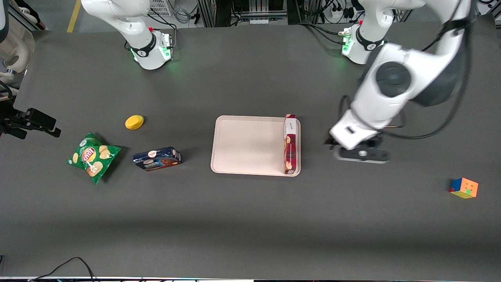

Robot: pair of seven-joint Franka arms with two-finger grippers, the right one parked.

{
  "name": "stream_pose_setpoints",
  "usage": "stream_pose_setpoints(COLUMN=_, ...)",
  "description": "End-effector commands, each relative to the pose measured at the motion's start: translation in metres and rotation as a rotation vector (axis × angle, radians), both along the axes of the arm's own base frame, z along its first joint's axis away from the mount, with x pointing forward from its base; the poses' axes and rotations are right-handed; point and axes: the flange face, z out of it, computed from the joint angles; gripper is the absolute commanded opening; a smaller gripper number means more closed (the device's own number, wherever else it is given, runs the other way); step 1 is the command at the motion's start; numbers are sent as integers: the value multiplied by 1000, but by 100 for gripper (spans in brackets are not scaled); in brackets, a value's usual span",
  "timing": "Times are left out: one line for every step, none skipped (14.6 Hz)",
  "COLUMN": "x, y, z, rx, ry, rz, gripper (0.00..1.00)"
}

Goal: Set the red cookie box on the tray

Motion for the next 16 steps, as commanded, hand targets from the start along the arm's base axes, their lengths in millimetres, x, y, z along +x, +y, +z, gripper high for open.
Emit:
stream_pose_setpoints(x=-12, y=80, z=76, rx=-28, ry=4, rz=35, gripper=100)
stream_pose_setpoints(x=-16, y=100, z=95, rx=-53, ry=10, rz=51, gripper=100)
stream_pose_setpoints(x=-24, y=117, z=116, rx=-54, ry=6, rz=66, gripper=100)
stream_pose_setpoints(x=-31, y=127, z=134, rx=-47, ry=-5, rz=76, gripper=100)
stream_pose_setpoints(x=-39, y=136, z=151, rx=-42, ry=-16, rz=90, gripper=100)
stream_pose_setpoints(x=-44, y=151, z=163, rx=-42, ry=-19, rz=108, gripper=100)
stream_pose_setpoints(x=-48, y=168, z=171, rx=-49, ry=-23, rz=100, gripper=100)
stream_pose_setpoints(x=-48, y=183, z=174, rx=-50, ry=-28, rz=76, gripper=100)
stream_pose_setpoints(x=-49, y=193, z=176, rx=-51, ry=-32, rz=66, gripper=100)
stream_pose_setpoints(x=-50, y=198, z=176, rx=-51, ry=-31, rz=72, gripper=100)
stream_pose_setpoints(x=-49, y=199, z=176, rx=-51, ry=-30, rz=74, gripper=100)
stream_pose_setpoints(x=-49, y=199, z=176, rx=-51, ry=-31, rz=75, gripper=100)
stream_pose_setpoints(x=-49, y=199, z=174, rx=-51, ry=-28, rz=74, gripper=100)
stream_pose_setpoints(x=-49, y=198, z=174, rx=-51, ry=-28, rz=72, gripper=100)
stream_pose_setpoints(x=-49, y=197, z=174, rx=-51, ry=-29, rz=72, gripper=100)
stream_pose_setpoints(x=-48, y=195, z=172, rx=-49, ry=-27, rz=69, gripper=100)
